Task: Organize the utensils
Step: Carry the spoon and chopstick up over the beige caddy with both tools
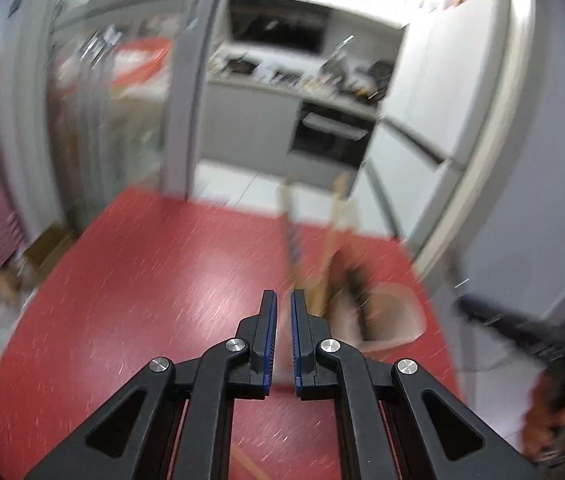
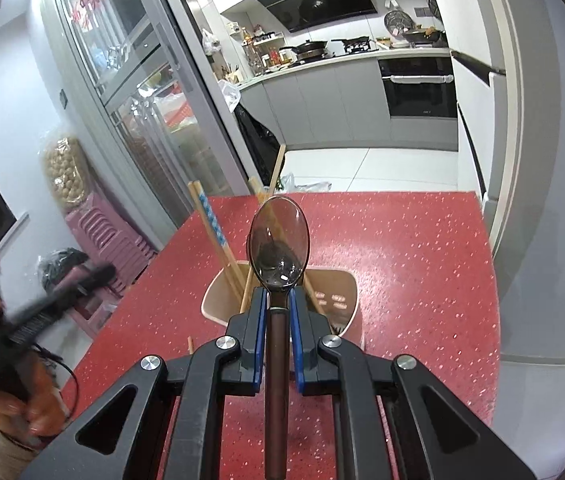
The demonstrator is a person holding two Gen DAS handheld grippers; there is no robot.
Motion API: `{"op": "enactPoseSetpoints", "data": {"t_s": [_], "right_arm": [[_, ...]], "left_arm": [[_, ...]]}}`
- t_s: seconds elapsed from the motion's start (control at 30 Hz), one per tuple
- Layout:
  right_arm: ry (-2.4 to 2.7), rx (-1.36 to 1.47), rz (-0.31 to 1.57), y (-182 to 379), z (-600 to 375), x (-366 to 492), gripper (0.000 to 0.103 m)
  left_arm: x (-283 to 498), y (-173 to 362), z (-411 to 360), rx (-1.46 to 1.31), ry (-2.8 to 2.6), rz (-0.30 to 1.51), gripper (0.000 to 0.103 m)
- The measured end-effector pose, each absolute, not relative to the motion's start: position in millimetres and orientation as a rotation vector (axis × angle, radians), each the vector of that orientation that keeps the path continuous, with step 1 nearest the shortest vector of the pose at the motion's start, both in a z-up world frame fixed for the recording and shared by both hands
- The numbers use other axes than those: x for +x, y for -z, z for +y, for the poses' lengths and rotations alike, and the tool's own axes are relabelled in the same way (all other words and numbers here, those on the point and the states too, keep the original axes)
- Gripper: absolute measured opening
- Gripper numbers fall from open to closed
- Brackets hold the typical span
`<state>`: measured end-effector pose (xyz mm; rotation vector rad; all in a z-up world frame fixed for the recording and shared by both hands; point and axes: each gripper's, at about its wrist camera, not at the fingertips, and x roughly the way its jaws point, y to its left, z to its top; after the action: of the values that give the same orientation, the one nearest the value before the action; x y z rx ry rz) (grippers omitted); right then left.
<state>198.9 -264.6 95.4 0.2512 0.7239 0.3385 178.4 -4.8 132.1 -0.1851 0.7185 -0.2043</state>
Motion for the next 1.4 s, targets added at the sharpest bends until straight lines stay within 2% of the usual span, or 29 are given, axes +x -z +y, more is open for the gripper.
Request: {"op": "enactPoseSetpoints", "data": {"t_s": [0.07, 0.1, 0.13, 0.17, 0.53, 0.73, 0.83, 0.87, 0.9, 0.97, 1.2, 1.4], "right_arm": [[-0.345, 0.242, 0.729, -90.6, -261.6, 194.8, 0.012], [-0.353, 0.238, 0.734, -87.4, -259.8, 192.1, 0.012], [-0.362, 0.237, 0.74, -84.6, -258.6, 190.7, 0.013], [-0.37, 0.237, 0.746, -81.9, -257.2, 189.0, 0.012], [-0.416, 0.278, 0.805, -51.0, -261.6, 168.8, 0.013], [-0.411, 0.299, 0.805, -45.8, -271.2, 160.2, 0.013], [-0.406, 0.307, 0.802, -45.2, -274.7, 158.9, 0.013], [-0.405, 0.308, 0.802, -45.6, -274.6, 159.2, 0.013], [-0.404, 0.311, 0.802, -45.4, -275.2, 159.7, 0.013], [-0.402, 0.314, 0.804, -45.7, -275.1, 161.8, 0.013], [-0.388, 0.306, 0.799, -47.5, -272.3, 162.1, 0.013], [-0.379, 0.3, 0.794, -50.6, -269.5, 162.9, 0.013]], "left_arm": [[179.9, -103.9, 5.7, -0.229, 0.155, 0.808, 0.033], [179.2, -83.7, 12.9, -0.259, 0.133, 0.856, 0.039], [177.6, -69.8, 17.1, -0.269, 0.106, 0.885, 0.054], [176.4, -58.5, 20.5, -0.274, 0.074, 0.91, 0.103], [203.2, 33.9, 15.8, -0.225, -0.135, 1.132, 0.103], [219.7, 59.0, 3.8, -0.192, -0.164, 1.221, 0.097], [221.6, 60.7, -6.8, -0.138, -0.149, 1.219, 0.085], [222.0, 60.5, -10.1, -0.127, -0.129, 1.216, 0.07], [222.3, 59.4, -14.8, -0.101, -0.104, 1.206, 0.036], [223.6, 59.0, -21.0, -0.097, -0.079, 1.217, 0.031], [206.2, 46.0, -5.0, -0.222, 0.041, 1.115, 0.031], [192.2, 8.1, 3.0, -0.257, 0.116, 0.99, 0.031]]}}
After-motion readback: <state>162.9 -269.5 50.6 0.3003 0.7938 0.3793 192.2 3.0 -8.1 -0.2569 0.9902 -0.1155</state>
